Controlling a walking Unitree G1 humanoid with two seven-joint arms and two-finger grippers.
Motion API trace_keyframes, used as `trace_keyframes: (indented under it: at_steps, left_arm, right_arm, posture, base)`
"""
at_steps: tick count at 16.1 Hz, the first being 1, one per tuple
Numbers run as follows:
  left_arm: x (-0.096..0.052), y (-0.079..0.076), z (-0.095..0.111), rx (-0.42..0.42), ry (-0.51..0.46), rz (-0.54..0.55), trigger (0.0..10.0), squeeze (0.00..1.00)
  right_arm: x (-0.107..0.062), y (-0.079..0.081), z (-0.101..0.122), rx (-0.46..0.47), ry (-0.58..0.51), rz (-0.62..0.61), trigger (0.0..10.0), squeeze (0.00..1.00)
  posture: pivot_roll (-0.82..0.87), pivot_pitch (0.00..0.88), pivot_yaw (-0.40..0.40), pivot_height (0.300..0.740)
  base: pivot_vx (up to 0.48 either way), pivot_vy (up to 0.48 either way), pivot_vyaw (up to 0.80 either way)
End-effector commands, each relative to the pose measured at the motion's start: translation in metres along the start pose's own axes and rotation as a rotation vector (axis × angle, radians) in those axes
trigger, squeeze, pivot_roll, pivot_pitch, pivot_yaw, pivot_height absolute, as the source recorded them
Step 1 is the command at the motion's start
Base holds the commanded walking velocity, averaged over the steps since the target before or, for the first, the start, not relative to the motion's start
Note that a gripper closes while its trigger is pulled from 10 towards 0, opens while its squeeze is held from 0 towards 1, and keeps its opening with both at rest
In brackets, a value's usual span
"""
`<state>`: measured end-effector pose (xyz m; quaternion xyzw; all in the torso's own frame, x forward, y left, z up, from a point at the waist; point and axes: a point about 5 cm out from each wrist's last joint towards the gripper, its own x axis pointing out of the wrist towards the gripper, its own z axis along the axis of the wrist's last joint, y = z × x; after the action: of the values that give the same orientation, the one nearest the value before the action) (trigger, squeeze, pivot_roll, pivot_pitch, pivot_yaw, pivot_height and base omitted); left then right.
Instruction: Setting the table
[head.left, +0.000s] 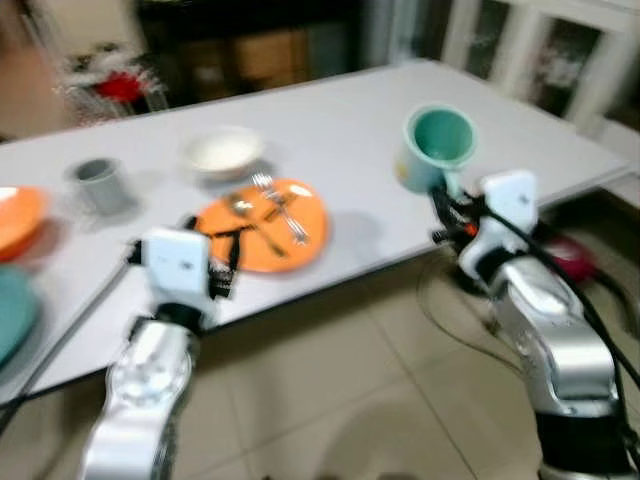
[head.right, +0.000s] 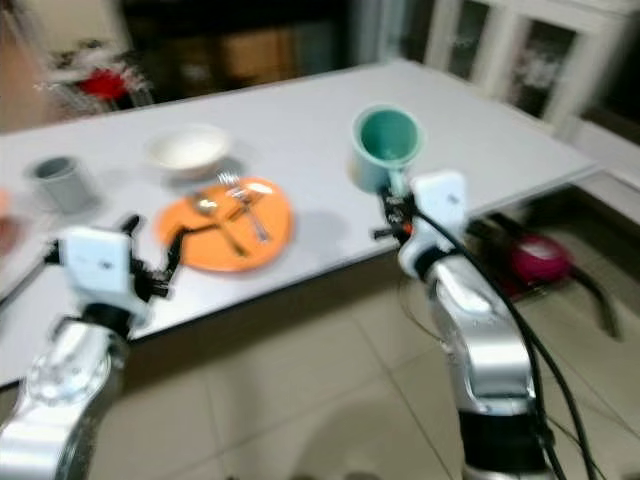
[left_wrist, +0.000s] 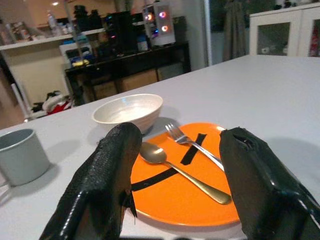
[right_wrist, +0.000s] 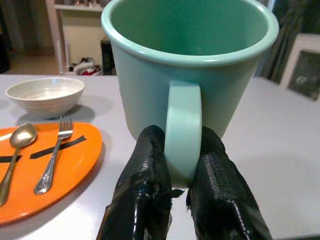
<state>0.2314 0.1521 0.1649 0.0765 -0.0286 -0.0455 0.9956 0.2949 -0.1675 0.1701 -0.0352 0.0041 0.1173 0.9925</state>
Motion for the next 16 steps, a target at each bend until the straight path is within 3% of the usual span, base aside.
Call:
trace_keyframes:
  at_steps: [1, 9, 16]
  left_arm:
    - [0.000, 0.004, 0.004, 0.014, -0.016, 0.008, 10.0, 0.00]
    - [0.003, -0.006, 0.000, -0.004, -0.001, -0.060, 10.0, 0.00]
    - [0.005, -0.010, 0.002, -0.009, -0.005, -0.079, 10.0, 0.00]
  right_arm:
    - [0.002, 0.002, 0.008, 0.006, -0.042, 0.020, 10.0, 0.00]
    - [0.003, 0.000, -0.005, 0.009, 0.046, 0.038, 10.0, 0.00]
    - [0.018, -0.006, -0.010, 0.008, 0.115, 0.061, 10.0, 0.00]
  posture:
    - [-0.11, 0.000, 0.036, 0.740]
    - [-0.12, 0.000, 0.035, 0.740]
    - [-0.11, 0.023, 0.030, 0.740]
  base:
    - [0.375, 0.000, 0.00]
    - [0.373, 0.000, 0.00]
    - [0.376, 0.000, 0.00]
